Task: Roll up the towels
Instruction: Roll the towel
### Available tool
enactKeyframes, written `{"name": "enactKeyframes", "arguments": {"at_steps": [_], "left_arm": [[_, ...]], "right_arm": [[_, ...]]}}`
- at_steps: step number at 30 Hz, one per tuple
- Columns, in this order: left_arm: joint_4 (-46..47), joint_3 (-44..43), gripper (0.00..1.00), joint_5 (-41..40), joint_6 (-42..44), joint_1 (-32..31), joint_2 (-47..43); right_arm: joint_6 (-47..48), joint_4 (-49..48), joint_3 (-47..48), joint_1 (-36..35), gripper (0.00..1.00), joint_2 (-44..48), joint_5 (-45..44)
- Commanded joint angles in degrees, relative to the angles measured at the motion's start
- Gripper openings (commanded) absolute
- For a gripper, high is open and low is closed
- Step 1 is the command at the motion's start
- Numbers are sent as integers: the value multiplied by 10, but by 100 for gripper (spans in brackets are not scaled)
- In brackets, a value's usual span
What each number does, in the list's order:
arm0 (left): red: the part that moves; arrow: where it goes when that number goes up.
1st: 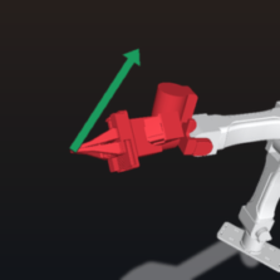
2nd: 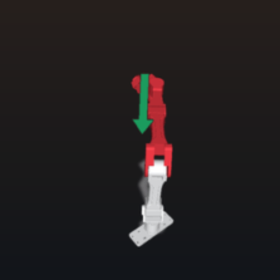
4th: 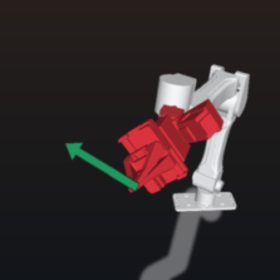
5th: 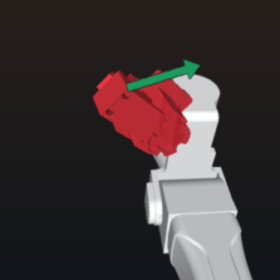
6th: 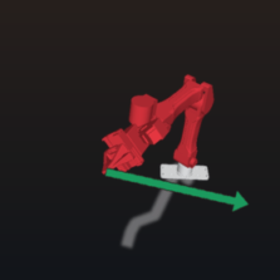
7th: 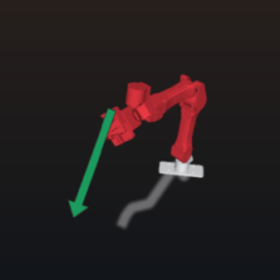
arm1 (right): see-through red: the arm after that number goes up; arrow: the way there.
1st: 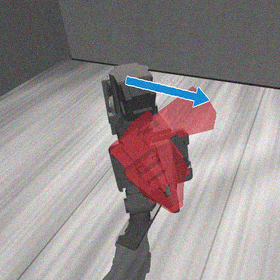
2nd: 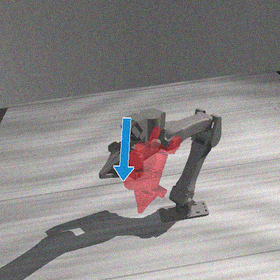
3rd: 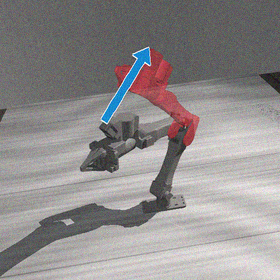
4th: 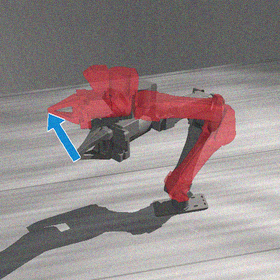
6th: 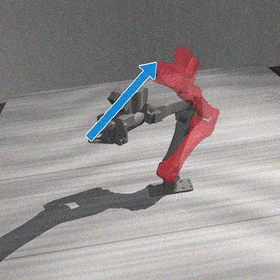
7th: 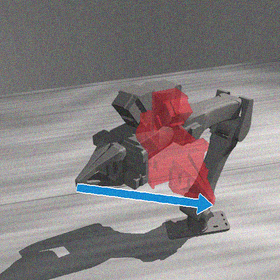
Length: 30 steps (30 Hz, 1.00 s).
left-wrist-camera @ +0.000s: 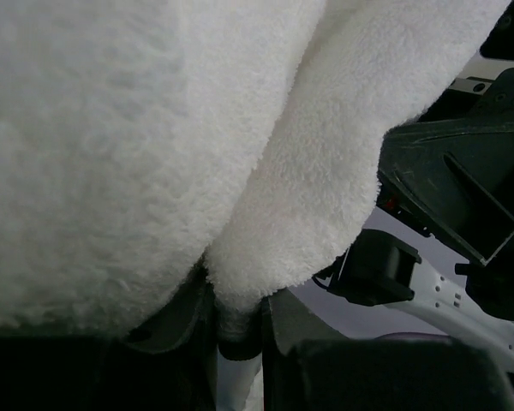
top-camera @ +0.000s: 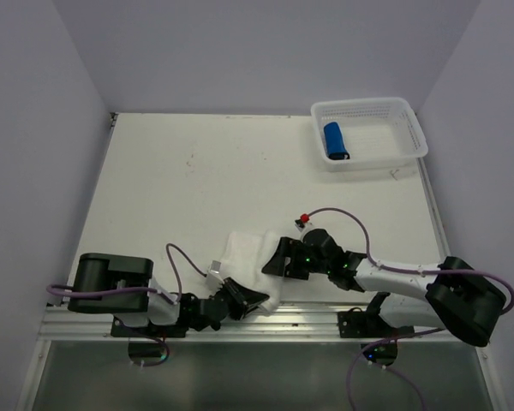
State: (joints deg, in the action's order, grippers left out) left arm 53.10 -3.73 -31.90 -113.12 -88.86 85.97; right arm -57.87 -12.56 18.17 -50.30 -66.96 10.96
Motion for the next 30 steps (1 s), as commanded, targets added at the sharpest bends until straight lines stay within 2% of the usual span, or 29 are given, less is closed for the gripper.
{"name": "enactKeyframes", "arguments": {"at_steps": [1,6,9,10,13,15,17,18,20,21,24,30], "left_arm": [[23,33,0,61,26,4,38],[56,36,0,68,30,4,56],[78,36,17,75,47,10,65],[78,36,28,77,57,11,66],[73,36,45,81,78,15,56],[63,36,52,80,97,17,44],[27,36,60,75,112,18,10],[-24,32,65,72,133,18,-25],[-102,2,69,61,160,19,-68],[-200,-14,70,54,188,19,-111],[-357,-81,75,18,236,19,-174],[-452,-117,80,0,275,18,-198]], "right_arm": [[-7,-4,29,-21,76,-47,-44],[-24,15,34,-23,58,-77,-72],[-11,84,73,-23,46,-69,-100],[-8,123,83,-23,44,-67,-119],[2,206,118,-23,38,-62,-144],[9,234,138,-23,36,-63,-159],[17,277,153,-23,35,-69,-175],[19,298,164,-23,35,-70,-179],[27,319,173,-23,35,-76,-190],[29,340,182,-23,35,-79,-194],[36,372,196,-23,34,-89,-213],[48,419,230,-22,35,-104,-236]]}}
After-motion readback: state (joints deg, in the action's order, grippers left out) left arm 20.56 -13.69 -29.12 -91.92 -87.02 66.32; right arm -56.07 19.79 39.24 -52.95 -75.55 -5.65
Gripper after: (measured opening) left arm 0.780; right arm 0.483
